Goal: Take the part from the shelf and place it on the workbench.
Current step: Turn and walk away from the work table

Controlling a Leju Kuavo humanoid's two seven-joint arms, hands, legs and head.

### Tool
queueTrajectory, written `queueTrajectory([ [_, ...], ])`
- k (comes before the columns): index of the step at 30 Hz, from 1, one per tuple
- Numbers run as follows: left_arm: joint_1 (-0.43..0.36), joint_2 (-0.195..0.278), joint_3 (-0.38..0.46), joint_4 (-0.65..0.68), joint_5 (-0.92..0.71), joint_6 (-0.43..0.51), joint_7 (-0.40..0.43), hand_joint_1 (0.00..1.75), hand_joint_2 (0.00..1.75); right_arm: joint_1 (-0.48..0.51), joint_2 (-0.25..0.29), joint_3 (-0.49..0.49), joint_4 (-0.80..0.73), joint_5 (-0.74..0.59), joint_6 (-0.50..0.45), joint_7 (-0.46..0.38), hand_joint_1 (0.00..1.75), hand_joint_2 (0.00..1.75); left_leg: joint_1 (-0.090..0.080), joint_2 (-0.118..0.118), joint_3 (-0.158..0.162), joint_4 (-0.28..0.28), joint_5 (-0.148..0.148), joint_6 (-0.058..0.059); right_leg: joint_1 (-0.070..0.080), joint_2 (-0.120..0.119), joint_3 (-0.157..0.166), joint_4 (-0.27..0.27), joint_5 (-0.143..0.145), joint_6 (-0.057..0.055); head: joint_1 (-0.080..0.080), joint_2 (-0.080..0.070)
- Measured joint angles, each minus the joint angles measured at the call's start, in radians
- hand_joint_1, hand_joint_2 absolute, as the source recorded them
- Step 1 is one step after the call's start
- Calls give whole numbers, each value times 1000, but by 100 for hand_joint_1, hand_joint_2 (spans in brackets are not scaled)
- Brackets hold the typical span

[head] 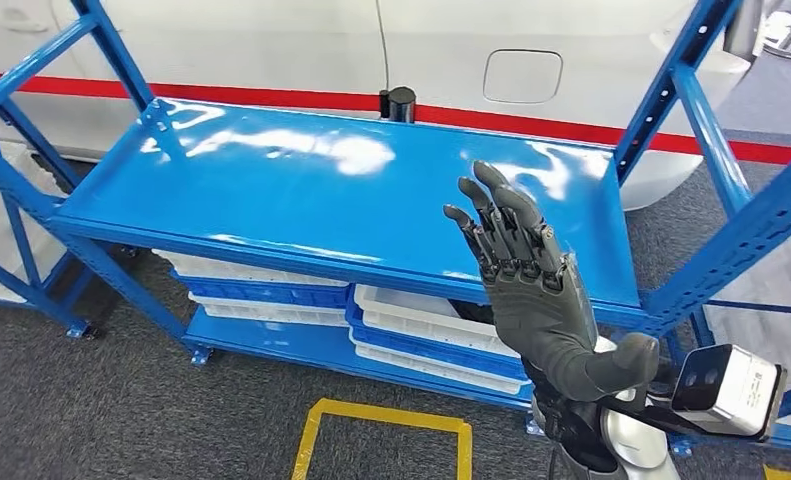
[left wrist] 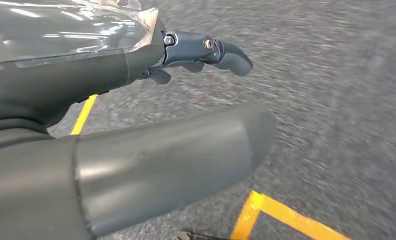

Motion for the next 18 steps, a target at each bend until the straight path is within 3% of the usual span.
queueTrajectory([
  [2, 1, 0, 2, 0, -3, 0, 0, 0, 0, 0, 4, 0, -2, 0, 0, 0, 0, 0, 3, -63, -52, 110, -62, -5, 0, 24, -3, 0, 3, -10, -3, 0],
  [4, 4, 0, 6, 1, -5, -1, 0, 0, 0, 2, 7, 0, -1, 1, 1, 1, 0, 0, 3, -80, -110, 216, -100, -4, 4, 52, -6, 0, 5, -18, -4, 0],
  [5, 4, 0, 8, 1, -6, -1, 0, 0, 0, 3, 7, 0, -1, 1, 1, 2, 0, 0, 3, -82, -120, 228, -92, -2, 6, 67, -6, 1, 5, -18, -4, 0],
  [6, 4, 0, 9, 1, -7, -2, 0, 0, 0, 4, 7, 0, -1, 1, 1, 2, 0, 0, 4, -86, -112, 202, -65, 0, 6, 81, -5, 1, 5, -18, -4, 0],
  [8, 4, 1, 9, 1, -10, -5, 0, 0, 0, 5, 8, 0, -2, 3, 2, 2, 0, 0, 7, -113, -57, 81, 4, 6, 8, 103, -4, 4, 6, -16, -4, 0],
  [9, 3, 2, 9, 1, -12, -5, 0, 0, 0, 5, 8, 0, -2, 4, 2, 2, 0, 0, 9, -128, -33, 28, 25, 9, 11, 113, -4, 6, 6, -13, -4, 0],
  [11, 2, 1, 10, 2, -17, -6, -1, 0, 0, 4, 8, 0, -2, 11, -1, 2, 0, 0, 9, -143, -15, -22, 34, 12, 20, 124, -10, 10, 5, -9, -3, 0],
  [14, 0, 0, 12, 2, -22, -6, -1, 0, 0, 6, 7, 0, -3, 19, -8, 0, 0, 0, 1, -137, -16, -26, 37, 16, 23, 128, -15, 9, 4, -10, -3, 0],
  [18, 0, 0, 18, 2, -25, -6, -3, 0, 0, 6, 7, 0, -3, 18, -13, -1, 0, 0, -6, -137, -17, -25, 40, 24, 17, 128, -12, 3, 10, -1, -3, 0],
])
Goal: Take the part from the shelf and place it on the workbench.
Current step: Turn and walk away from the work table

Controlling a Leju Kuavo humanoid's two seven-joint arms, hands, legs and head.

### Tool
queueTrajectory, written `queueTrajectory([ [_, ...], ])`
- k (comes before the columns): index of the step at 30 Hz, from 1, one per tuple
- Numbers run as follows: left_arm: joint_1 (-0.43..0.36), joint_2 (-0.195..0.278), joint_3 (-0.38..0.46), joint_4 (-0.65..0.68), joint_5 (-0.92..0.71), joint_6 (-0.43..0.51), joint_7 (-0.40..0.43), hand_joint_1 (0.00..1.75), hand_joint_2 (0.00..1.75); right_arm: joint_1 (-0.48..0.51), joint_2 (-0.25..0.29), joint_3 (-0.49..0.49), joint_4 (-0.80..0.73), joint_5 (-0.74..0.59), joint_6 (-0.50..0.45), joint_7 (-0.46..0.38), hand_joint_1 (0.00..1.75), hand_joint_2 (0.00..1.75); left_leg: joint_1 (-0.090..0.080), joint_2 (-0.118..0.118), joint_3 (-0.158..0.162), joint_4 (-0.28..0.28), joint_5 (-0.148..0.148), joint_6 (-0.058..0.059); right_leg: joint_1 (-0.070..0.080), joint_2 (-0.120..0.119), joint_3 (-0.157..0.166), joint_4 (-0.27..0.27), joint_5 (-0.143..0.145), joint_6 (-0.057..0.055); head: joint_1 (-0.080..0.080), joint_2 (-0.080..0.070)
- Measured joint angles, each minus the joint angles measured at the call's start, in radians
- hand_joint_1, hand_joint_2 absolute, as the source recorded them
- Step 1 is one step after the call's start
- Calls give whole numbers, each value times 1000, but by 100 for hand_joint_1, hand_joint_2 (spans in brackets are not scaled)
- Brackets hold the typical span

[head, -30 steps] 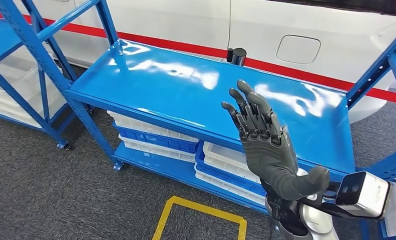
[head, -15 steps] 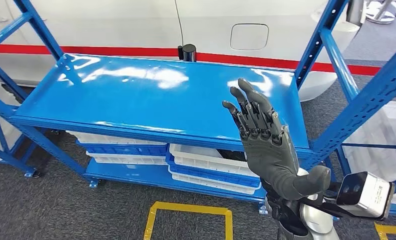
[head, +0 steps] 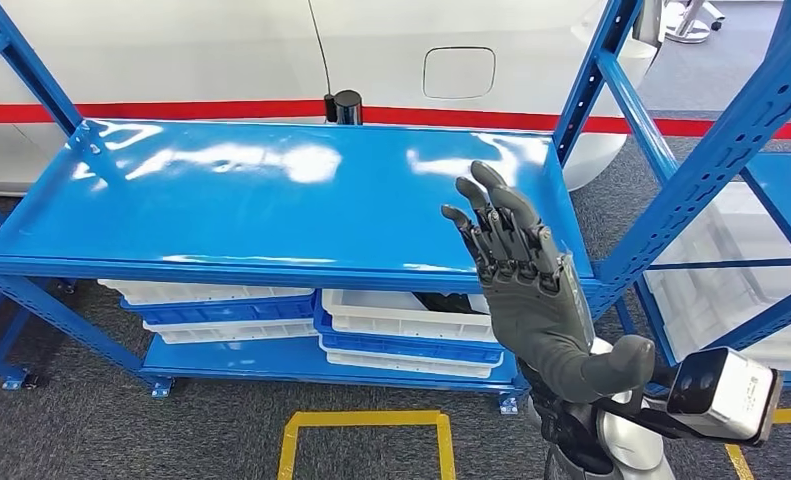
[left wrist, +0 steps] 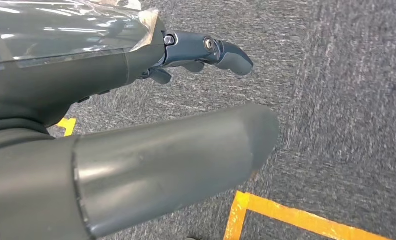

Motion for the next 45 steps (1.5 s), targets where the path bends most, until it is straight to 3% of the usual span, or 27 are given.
queueTrajectory([
  [7, -1, 1, 7, 0, 0, 0, -1, 0, 0, 1, 0, 0, 0, 0, -1, 0, 0, 0, -10, 0, -3, 6, -4, 18, -14, 2, 1, -7, 3, 24, 0, 0],
  [9, -1, 1, 8, 0, 0, 0, -1, 0, 0, 1, -1, 0, 0, 0, -1, -1, 0, 0, -8, 5, 2, -1, 2, 28, -15, 3, -2, -8, 4, 31, 0, 0],
  [10, -1, 1, 8, 0, 0, 0, -1, 0, 0, 2, -1, 0, 0, 0, -1, -1, 0, 0, -6, 10, 7, -9, 7, 34, -13, -9, -7, -1, -1, 32, 0, 0],
  [11, -1, 1, 8, 0, 0, 0, -1, 0, 0, 2, -2, -1, 0, 0, -1, -1, 0, 0, -2, 18, 12, -16, 13, 40, -10, -27, -20, 24, -15, 31, 2, 0],
  [13, 1, 0, 9, 0, 0, 0, -1, 0, 0, 2, -4, -1, 0, 0, -1, -1, 0, 0, 2, 33, 15, -23, 22, 47, -7, -69, -71, 137, -74, 25, 6, 0],
  [15, 3, 1, 9, 1, 0, 0, -1, 0, 0, 5, -5, 0, 0, 0, -1, -1, 0, 0, 2, 48, 11, -23, 24, 47, -10, -81, -129, 269, -127, 26, 7, 0],
  [16, 3, 1, 9, 1, 0, 0, -1, 0, 0, 6, -5, 0, 0, 0, -1, -1, 0, 0, 3, 54, 10, -22, 25, 45, -13, -83, -135, 292, -132, 33, 7, 0],
  [17, 3, 0, 9, 1, 0, 0, -1, 0, 0, 7, -6, 0, 0, 0, -1, -1, 0, 0, 5, 59, 9, -22, 25, 43, -17, -85, -118, 271, -119, 44, 7, 0],
  [19, 2, -1, 9, 2, 0, 0, -1, 0, 0, 7, -7, 0, 0, 0, -1, -1, 0, 0, 9, 63, 9, -19, 24, 32, -26, -94, -32, 128, -71, 67, 7, 0],
  [21, 1, 1, 9, 2, 0, 0, -1, 0, 0, 6, -7, 0, 1, 0, -1, -1, 0, 0, 8, 63, 6, -14, 22, 17, -27, -97, 32, 26, -37, 67, 7, 0],
  [25, 2, 1, 9, 2, 0, 0, -2, 0, 0, 3, -7, 0, 3, 0, -2, -2, 0, 0, 9, 62, -9, 2, 17, -8, -27, -89, 24, 12, -30, 30, 4, 0],
  [27, 2, 1, 10, 2, 0, 0, -2, 0, 0, 2, -6, 0, 3, 0, -2, -2, 0, 0, 14, 60, -35, 52, -34, -16, -31, -90, 9, 11, -18, 10, 2, 0],
  [29, 2, 1, 10, 2, 0, 0, -2, 0, 0, 1, -5, 0, 4, 0, -2, -2, 0, 0, 14, 57, -83, 174, -124, -20, -25, -92, -11, 11, -3, -7, 1, 0],
  [31, 2, 1, 13, 2, 0, 0, -2, 0, 0, 1, -5, 0, 6, 1, -2, -2, 0, 0, 14, 57, -110, 271, -166, -20, -17, -93, -35, 12, 14, -13, 1, 0],
  [32, 2, 1, 14, 2, 0, 0, -2, 0, 0, 1, -5, 0, 7, 1, -3, -3, 0, 0, 14, 57, -97, 269, -155, -18, -15, -93, -45, 12, 23, -13, 1, 0],
  [33, 2, 1, 15, 2, 0, 0, -2, 0, 0, 1, -5, 0, 7, 1, -4, -4, 0, 0, 14, 57, -64, 231, -129, -14, -14, -92, -56, 12, 32, -11, 1, 0],
  [34, 0, 1, 16, 2, 0, 0, -2, 0, 0, 1, -5, 0, 7, 1, -5, -4, 0, 0, 14, 56, -15, 166, -102, -10, -13, -92, -65, 13, 42, -8, 1, 0],
  [36, -5, 2, 16, 2, 0, 1, -2, 0, 0, 0, -4, 0, 7, 2, -6, -6, 0, 0, 11, 53, 72, 40, -80, -3, -10, -92, -75, 13, 58, 2, 2, 0],
  [38, -9, 1, 17, 2, 0, 1, -2, 0, 0, -4, -4, 1, 7, 3, -8, -9, 0, 0, 2, 50, 95, -7, -82, 4, -8, -94, -75, 9, 74, 16, 3, 0],
  [40, -11, 0, 19, 3, 0, 1, -2, 0, 0, -5, -5, 2, 7, 5, -10, -11, 0, 0, -3, 54, 80, -12, -63, 18, -8, -95, -77, 4, 85, 30, 3, 0],
  [41, -11, 0, 21, 3, 0, 1, -2, 0, 0, -5, -6, 2, 7, 5, -11, -11, 0, 0, -3, 56, 71, -15, -50, 27, -9, -95, -84, 12, 72, 30, 3, 0],
  [42, -12, 0, 22, 3, 0, 1, -2, 0, 0, -5, -8, 2, 7, 6, -12, -12, 0, 0, -1, 60, 59, -17, -35, 34, -9, -94, -96, 38, 38, 26, 3, 0],
  [44, -12, -1, 23, 3, 0, 1, -2, 0, 0, -5, -10, 3, 7, 6, -13, -12, 0, 0, 0, 65, 29, -17, -8, 43, -9, -94, -128, 153, -65, 13, 5, 0],
  [45, -12, -1, 23, 3, 0, 1, -2, 0, 0, -4, -11, 3, 8, 6, -13, -12, 0, 0, -1, 68, 14, -16, 5, 44, -9, -94, -139, 223, -104, 13, 4, 0],
])
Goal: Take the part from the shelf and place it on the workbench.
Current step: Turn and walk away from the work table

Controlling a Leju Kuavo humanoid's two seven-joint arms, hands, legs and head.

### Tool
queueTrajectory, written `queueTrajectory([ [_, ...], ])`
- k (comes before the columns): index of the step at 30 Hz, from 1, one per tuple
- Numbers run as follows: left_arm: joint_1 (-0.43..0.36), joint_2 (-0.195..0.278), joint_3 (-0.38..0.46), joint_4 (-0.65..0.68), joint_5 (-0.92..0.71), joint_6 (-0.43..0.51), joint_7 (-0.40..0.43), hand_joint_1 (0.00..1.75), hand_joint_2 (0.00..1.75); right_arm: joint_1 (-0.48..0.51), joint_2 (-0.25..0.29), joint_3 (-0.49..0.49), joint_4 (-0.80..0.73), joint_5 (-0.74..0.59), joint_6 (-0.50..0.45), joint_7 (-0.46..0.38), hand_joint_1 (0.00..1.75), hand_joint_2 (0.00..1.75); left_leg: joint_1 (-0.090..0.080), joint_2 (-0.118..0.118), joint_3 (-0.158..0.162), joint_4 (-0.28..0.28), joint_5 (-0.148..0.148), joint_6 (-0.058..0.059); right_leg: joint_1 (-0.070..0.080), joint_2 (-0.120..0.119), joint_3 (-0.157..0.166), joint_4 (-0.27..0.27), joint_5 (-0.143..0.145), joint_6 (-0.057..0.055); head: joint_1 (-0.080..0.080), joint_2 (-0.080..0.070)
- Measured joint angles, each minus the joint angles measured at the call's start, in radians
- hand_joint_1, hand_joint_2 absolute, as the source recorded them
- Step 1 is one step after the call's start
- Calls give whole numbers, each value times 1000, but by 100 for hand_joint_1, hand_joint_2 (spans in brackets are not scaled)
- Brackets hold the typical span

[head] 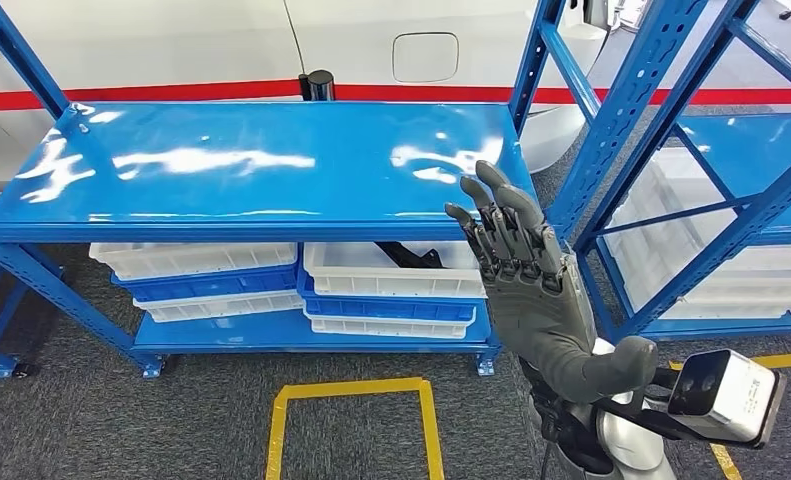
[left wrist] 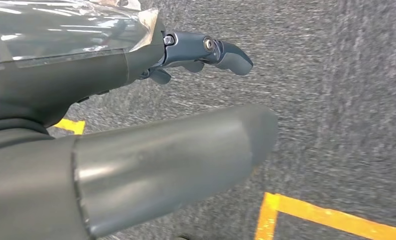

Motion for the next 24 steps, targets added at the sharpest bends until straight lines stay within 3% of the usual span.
queueTrajectory([
  [1, 0, -1, 0, 0, 0, 0, 0, 0, 0, 0, -1, 0, 1, 0, 0, 0, 0, 0, -1, 2, -16, 1, 13, -1, 0, 0, -1, 54, -18, 6, 0, 0],
  [2, 0, -1, 0, 0, 0, 0, 0, 0, 0, 1, -1, 0, 2, 0, 0, 0, 0, 0, -1, 3, -30, 3, 25, -2, 0, 0, 13, 79, -16, 16, 0, 0],
  [3, 0, -2, 0, 0, 0, 0, 0, 0, 0, 1, -2, 0, 3, 0, 0, 0, 0, 0, -2, 4, -44, 4, 36, -4, 0, 0, 46, 64, 1, 27, 0, 0],
  [4, 0, -3, 0, 0, 0, 0, 0, 0, 0, 1, -2, 1, 4, 0, 0, 0, 0, 0, -2, 5, -57, 6, 46, -7, 0, 0, 97, 13, 18, 35, 0, 0],
  [5, 0, -3, 0, 0, 0, 0, 0, 0, 0, 0, -3, 1, 5, 0, -1, 0, 0, 0, -3, 4, -66, 8, 54, -11, 1, 0, 160, -65, 23, 35, 0, 0],
  [6, -1, -4, 0, 0, -2, -1, 0, 0, 0, -1, -3, 1, 5, 2, -4, 0, 0, 0, -4, 4, -74, 9, 60, -16, 4, 0, 218, -146, 16, 29, -1, 0],
  [8, -1, -5, 1, 0, -10, -1, -1, 0, 0, -2, -3, 2, 6, 13, -16, -1, 0, 0, -6, 4, -80, 11, 72, -28, 12, 0, 277, -244, -8, 11, -1, 0],
  [10, 0, -5, 5, -2, -19, -2, -2, 0, 0, 1, -4, 2, 6, 44, -43, 0, 0, 0, -5, 4, -83, 8, 71, -34, 13, 0, 275, -259, -9, -1, -1, 0],
  [13, 2, -9, 15, -7, -25, -4, -2, 0, 0, 20, -5, 0, 8, 136, -120, 13, 0, 0, -2, 2, -85, 3, 48, -21, 11, 0, 269, -263, 2, -12, -1, 0],
  [15, 8, -12, 23, -15, -30, -10, 1, 0, 0, 53, -8, -7, 14, 212, -194, 35, 0, 0, -1, 0, -84, -1, 56, -18, 14, -2, 267, -262, 9, -20, -2, 0],
  [16, 12, -14, 29, -21, -33, -15, 5, 0, 0, 75, -10, -14, 19, 243, -227, 48, 0, 0, 0, -1, -84, -5, 75, -17, 16, -2, 266, -262, 11, -22, -2, 0],
  [19, 26, -23, 47, -43, -47, -36, 25, 0, 0, 160, -13, -47, 36, 297, -297, 82, 0, 0, 4, -5, -85, -15, 117, -33, 20, -4, 263, -260, 14, -25, -2, 0],
  [21, 33, -30, 58, -59, -56, -44, 33, 0, 0, 210, -14, -69, 47, 312, -317, 91, 0, 0, 5, -5, -87, -16, 118, -43, 21, -6, 261, -259, 14, -26, -2, 0],
  [24, 37, -38, 69, -76, -63, -46, 37, 0, 0, 250, -15, -90, 57, 317, -323, 94, 0, 0, 4, -4, -89, -16, 117, -43, 21, -5, 258, -259, 14, -26, -2, 0],
])
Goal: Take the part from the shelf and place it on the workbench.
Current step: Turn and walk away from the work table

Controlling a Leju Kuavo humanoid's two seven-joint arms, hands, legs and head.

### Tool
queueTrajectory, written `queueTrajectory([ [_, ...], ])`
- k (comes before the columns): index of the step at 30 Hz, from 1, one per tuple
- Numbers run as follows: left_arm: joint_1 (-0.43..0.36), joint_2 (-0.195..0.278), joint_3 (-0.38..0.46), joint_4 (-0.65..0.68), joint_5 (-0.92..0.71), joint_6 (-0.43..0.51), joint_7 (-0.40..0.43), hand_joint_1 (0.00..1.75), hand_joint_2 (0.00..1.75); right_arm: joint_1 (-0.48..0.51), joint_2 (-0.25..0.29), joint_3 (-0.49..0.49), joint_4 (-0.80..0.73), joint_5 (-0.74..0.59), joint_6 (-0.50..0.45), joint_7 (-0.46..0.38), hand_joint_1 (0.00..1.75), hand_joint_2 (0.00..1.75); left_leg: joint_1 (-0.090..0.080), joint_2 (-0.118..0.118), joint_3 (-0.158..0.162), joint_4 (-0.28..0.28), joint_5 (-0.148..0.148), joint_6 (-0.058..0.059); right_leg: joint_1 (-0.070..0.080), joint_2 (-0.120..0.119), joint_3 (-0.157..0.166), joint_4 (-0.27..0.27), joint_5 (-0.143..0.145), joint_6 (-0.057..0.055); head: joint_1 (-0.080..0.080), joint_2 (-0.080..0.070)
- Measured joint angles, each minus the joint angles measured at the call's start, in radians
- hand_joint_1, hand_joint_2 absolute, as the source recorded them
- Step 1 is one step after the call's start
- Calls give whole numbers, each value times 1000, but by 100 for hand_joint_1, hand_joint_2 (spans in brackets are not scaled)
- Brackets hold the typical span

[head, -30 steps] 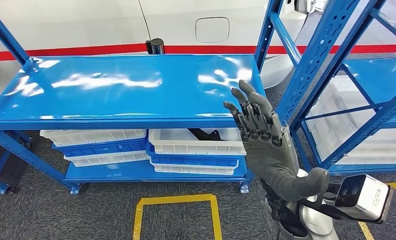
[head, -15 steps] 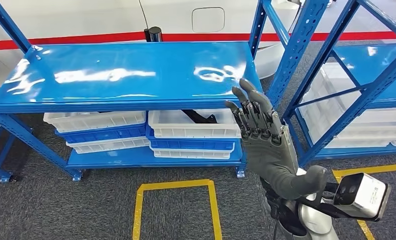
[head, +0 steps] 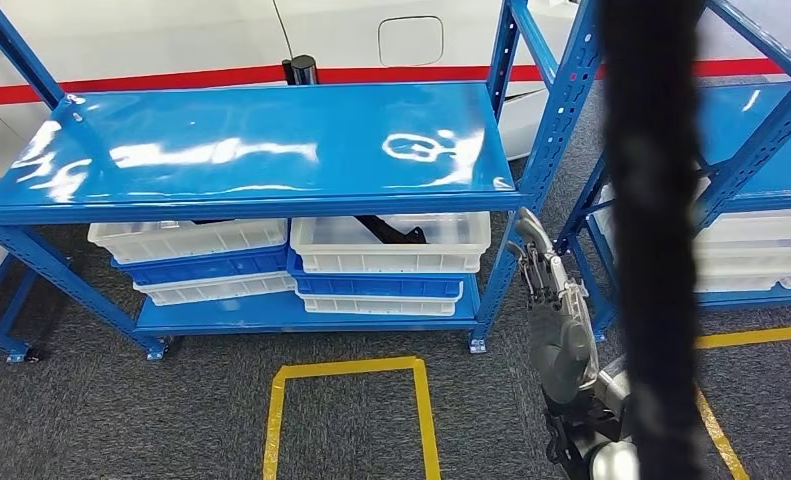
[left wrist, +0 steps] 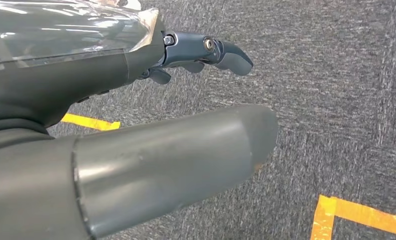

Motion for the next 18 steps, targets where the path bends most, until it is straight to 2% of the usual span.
queueTrajectory([
  [12, 0, -13, 16, -24, -8, -9, 3, 0, 0, 32, 0, -22, 11, 13, -12, 16, 0, 0, -2, 0, -5, 0, 0, 0, -2, 0, -5, 0, 0, 0, 0, 0],
  [14, 0, -16, 20, -29, -17, -11, 7, 0, 0, 42, 0, -29, 16, 45, -50, 48, 0, 0, -3, 0, -5, 1, 0, 0, -3, 0, -5, 0, 0, 0, 0, 0],
  [18, 5, -27, 38, -51, -54, -29, 20, 0, 0, 81, 1, -58, 89, 156, -186, 143, 0, 0, -4, 0, -6, 1, -1, 0, -3, 0, -5, 0, 0, 1, 0, 0],
])
